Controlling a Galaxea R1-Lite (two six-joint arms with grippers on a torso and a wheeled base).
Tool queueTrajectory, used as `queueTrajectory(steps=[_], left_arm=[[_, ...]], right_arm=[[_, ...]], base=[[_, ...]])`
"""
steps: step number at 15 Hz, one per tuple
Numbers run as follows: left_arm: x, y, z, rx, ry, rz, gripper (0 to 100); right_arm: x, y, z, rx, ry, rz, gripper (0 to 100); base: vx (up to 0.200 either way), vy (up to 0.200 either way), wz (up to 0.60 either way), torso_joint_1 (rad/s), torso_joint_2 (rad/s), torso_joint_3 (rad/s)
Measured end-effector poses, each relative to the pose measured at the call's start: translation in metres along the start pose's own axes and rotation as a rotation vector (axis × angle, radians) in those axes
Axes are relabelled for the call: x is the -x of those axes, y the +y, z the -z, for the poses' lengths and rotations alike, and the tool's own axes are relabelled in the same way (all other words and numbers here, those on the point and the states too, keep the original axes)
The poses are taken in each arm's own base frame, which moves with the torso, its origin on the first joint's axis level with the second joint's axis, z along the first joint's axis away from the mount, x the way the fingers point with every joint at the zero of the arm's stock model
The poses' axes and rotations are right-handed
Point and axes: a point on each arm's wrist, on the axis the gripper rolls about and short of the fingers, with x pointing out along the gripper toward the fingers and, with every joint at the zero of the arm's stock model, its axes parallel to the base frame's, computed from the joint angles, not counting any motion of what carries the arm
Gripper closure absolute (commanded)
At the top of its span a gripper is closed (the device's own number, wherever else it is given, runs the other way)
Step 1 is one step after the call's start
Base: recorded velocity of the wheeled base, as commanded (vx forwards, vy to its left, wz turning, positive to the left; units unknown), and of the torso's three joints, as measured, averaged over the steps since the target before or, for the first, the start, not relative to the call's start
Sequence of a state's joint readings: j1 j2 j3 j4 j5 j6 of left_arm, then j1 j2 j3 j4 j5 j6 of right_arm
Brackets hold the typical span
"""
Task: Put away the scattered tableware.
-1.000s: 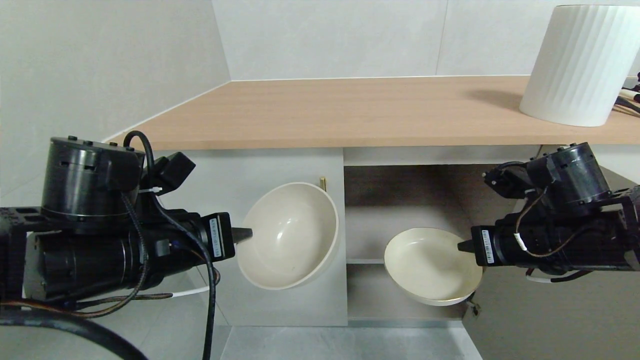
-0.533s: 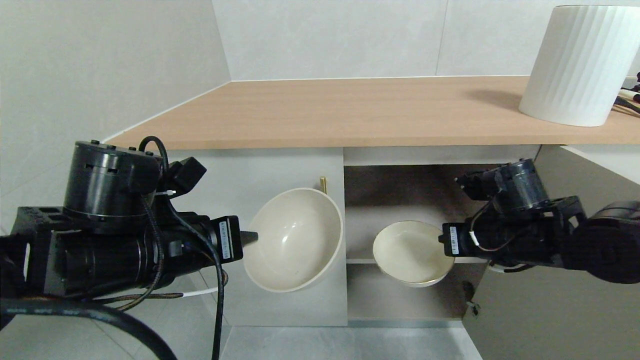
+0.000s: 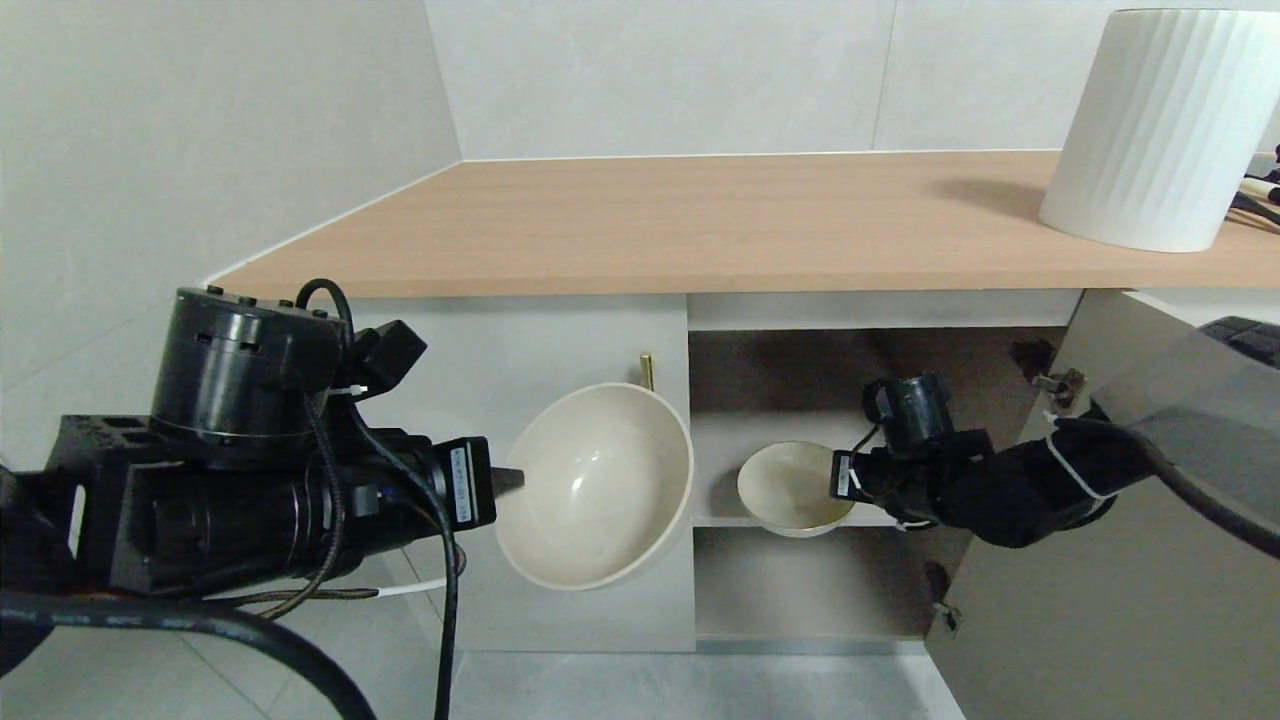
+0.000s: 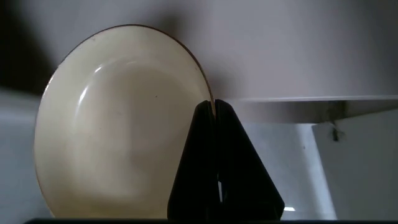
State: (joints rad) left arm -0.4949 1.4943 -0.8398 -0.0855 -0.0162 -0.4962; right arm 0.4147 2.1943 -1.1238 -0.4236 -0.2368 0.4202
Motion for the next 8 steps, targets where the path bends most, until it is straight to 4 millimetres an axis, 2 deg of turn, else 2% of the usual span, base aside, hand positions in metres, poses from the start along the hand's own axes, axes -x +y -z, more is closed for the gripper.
queueTrajectory(steps=[5,8], left_arm=[[-0.012,-0.002,0.011,-0.016,0.07,-0.016,100],[-0.028,0.0,0.018,-0.02,0.129,-0.053,100]], right_arm=[[-0.039,-0.004,0.015,-0.041,0.015,0.076,100],[-0.059,-0.012,0.016,-0.057,0.003,0.122,100]], base=[[0.0,0.0,0.0,0.0,0.0,0.0],[0.0,0.0,0.0,0.0,0.0,0.0]])
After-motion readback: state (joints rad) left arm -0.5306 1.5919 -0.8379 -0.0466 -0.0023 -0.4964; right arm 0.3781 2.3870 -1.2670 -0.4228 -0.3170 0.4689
